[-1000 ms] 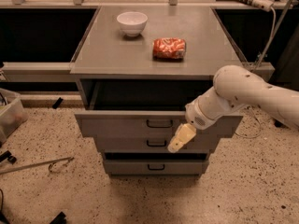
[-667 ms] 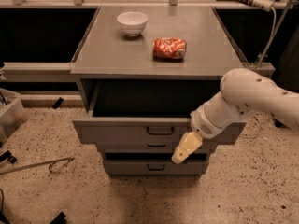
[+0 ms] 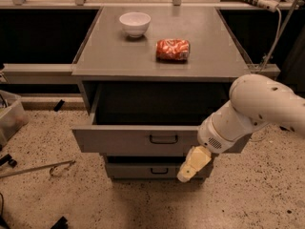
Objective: Open top drawer
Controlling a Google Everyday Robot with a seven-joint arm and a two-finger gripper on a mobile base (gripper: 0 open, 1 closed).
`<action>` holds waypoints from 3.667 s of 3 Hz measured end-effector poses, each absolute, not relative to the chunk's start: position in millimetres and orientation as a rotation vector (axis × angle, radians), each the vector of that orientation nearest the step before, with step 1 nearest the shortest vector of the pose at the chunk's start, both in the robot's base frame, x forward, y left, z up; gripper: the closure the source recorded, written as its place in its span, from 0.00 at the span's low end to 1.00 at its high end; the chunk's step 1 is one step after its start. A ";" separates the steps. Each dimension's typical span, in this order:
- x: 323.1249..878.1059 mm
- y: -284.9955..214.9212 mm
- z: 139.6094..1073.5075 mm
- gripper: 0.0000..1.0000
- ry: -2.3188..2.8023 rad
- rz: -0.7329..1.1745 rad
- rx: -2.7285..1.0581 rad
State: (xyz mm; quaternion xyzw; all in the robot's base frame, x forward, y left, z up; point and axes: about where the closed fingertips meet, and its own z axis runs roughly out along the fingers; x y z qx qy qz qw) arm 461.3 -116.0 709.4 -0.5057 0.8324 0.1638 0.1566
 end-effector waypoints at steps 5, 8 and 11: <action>528.1 -105.4 655.5 0.00 2.410 0.402 -1.666; 462.5 -112.8 673.1 0.00 2.484 0.489 -1.596; 362.1 -132.6 684.9 0.00 2.630 0.539 -1.490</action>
Offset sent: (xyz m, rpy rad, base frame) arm 0.0922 0.0134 0.0286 -0.1580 -0.2721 0.0885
